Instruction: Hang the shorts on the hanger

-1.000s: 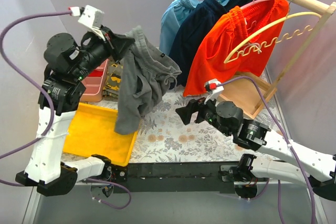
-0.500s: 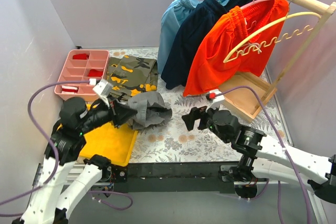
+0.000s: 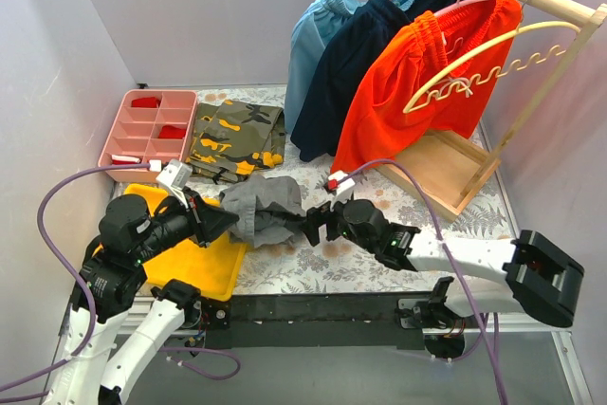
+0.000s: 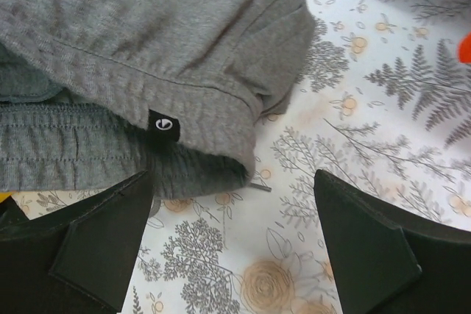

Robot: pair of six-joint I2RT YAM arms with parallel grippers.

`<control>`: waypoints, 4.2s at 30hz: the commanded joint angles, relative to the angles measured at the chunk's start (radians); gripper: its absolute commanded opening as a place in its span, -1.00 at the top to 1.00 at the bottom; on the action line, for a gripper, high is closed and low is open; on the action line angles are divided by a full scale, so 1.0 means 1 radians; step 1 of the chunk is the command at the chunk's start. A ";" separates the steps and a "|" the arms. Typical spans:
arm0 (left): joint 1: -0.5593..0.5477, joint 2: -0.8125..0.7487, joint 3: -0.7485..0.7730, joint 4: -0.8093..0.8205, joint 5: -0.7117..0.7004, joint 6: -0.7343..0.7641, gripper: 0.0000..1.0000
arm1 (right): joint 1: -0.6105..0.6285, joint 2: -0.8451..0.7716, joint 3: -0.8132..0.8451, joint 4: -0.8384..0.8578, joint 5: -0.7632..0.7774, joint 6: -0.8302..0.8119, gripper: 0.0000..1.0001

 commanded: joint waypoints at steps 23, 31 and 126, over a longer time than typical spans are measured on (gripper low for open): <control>-0.002 0.206 0.247 0.118 0.045 0.030 1.00 | -0.005 -0.236 0.397 -0.299 0.359 -0.066 0.97; -0.002 0.384 0.368 0.267 0.226 0.052 1.00 | -0.005 -0.354 0.663 -0.579 0.388 -0.086 0.97; -0.248 0.693 0.478 -0.011 -0.424 -0.045 1.00 | -0.356 -0.506 0.591 -1.054 0.291 0.308 0.97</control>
